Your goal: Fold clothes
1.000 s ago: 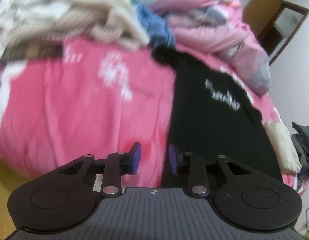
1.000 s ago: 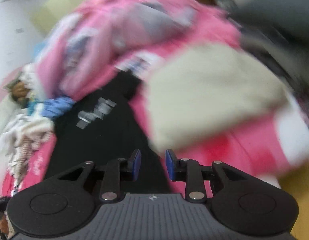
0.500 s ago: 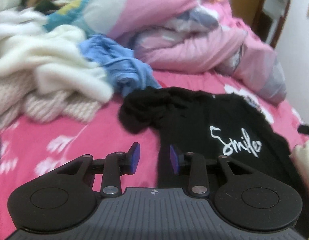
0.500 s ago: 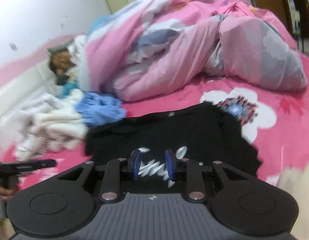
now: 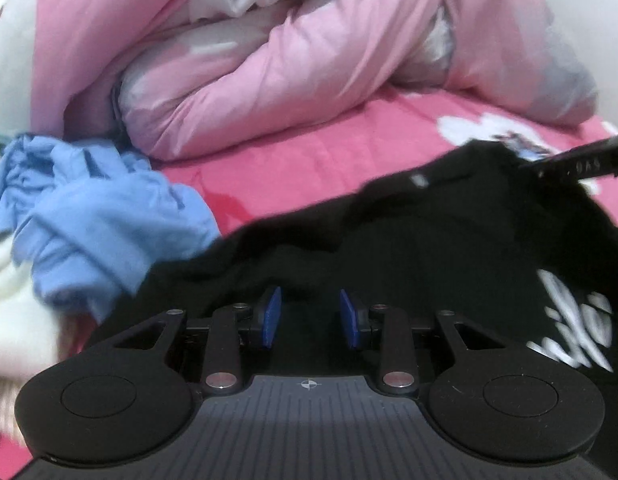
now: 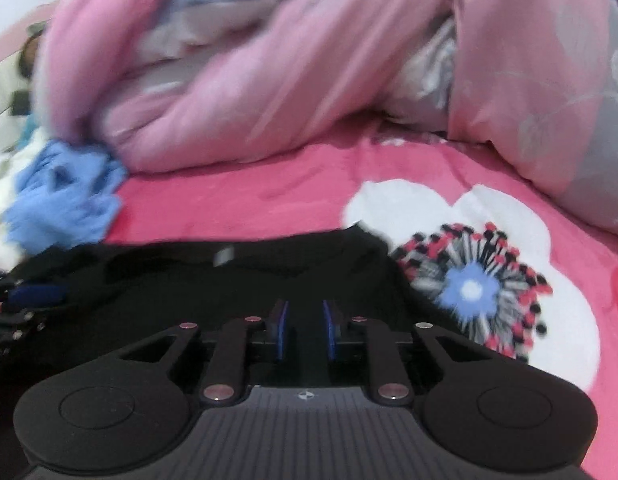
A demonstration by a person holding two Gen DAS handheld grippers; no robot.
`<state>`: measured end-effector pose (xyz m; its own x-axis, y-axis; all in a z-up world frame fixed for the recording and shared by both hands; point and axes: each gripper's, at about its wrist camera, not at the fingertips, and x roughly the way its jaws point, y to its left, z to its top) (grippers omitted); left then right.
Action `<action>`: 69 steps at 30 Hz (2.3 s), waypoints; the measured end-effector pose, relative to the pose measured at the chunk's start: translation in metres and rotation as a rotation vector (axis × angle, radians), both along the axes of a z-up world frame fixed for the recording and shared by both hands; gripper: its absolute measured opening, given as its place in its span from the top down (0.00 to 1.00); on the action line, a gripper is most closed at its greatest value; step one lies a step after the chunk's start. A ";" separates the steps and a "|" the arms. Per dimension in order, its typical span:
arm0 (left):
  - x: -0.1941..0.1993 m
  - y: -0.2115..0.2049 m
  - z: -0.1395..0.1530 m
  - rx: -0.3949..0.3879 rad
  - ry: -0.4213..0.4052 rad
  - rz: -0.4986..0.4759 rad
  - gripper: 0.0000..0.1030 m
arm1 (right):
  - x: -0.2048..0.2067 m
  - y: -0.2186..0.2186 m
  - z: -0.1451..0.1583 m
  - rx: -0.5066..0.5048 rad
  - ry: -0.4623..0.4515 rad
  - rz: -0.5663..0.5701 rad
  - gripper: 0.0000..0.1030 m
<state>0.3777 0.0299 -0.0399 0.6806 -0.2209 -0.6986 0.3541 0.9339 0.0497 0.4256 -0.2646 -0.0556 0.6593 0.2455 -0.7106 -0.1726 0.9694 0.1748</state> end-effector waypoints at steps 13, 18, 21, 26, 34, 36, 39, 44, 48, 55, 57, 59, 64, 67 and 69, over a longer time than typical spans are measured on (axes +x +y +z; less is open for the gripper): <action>0.021 0.074 0.025 -0.469 0.070 0.220 0.68 | 0.041 -0.107 -0.011 0.600 0.042 -0.303 0.87; -0.046 0.142 0.122 -0.493 -0.113 0.290 0.68 | 0.001 -0.074 0.050 0.546 0.023 -0.112 0.86; -0.078 0.170 0.166 -0.391 -0.198 0.392 0.62 | -0.019 -0.029 0.083 0.505 0.007 0.033 0.85; -0.095 0.180 0.151 -0.300 -0.183 0.420 0.57 | -0.034 0.073 0.094 0.406 0.015 0.220 0.79; -0.086 0.132 0.035 -0.303 -0.057 0.437 0.58 | -0.018 0.211 0.052 0.091 0.002 0.407 0.79; -0.088 0.129 0.022 -0.319 -0.066 0.459 0.58 | 0.002 0.239 0.037 0.057 0.017 0.448 0.79; -0.087 0.130 0.008 -0.296 -0.065 0.474 0.58 | 0.037 0.279 0.013 0.018 0.059 0.497 0.79; -0.094 0.136 0.003 -0.311 -0.066 0.448 0.58 | 0.107 0.322 -0.019 -0.038 0.077 0.456 0.83; -0.091 0.140 -0.006 -0.360 -0.042 0.438 0.58 | 0.150 0.326 -0.015 0.002 -0.012 0.326 0.84; -0.092 0.151 -0.009 -0.411 -0.041 0.435 0.58 | 0.141 0.290 -0.001 0.017 0.093 0.296 0.78; -0.092 0.159 -0.009 -0.446 -0.028 0.441 0.58 | 0.116 0.269 0.023 -0.027 0.072 0.320 0.70; -0.092 0.166 -0.009 -0.475 -0.021 0.461 0.58 | 0.088 0.253 0.049 -0.057 0.038 0.337 0.69; -0.094 0.184 -0.006 -0.520 -0.049 0.562 0.58 | 0.000 0.263 0.084 -0.149 -0.073 0.560 0.69; -0.096 0.201 -0.006 -0.577 -0.060 0.635 0.58 | -0.057 0.291 0.060 -0.280 -0.127 0.749 0.69; -0.097 0.212 -0.006 -0.606 -0.058 0.668 0.58 | -0.087 0.313 0.035 -0.374 -0.156 0.885 0.69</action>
<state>0.2805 0.2417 -0.0462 0.8295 -0.0863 -0.5518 -0.2588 0.8162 -0.5166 0.3386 0.0481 -0.0211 0.4386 0.4742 -0.7634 -0.8606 0.4664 -0.2046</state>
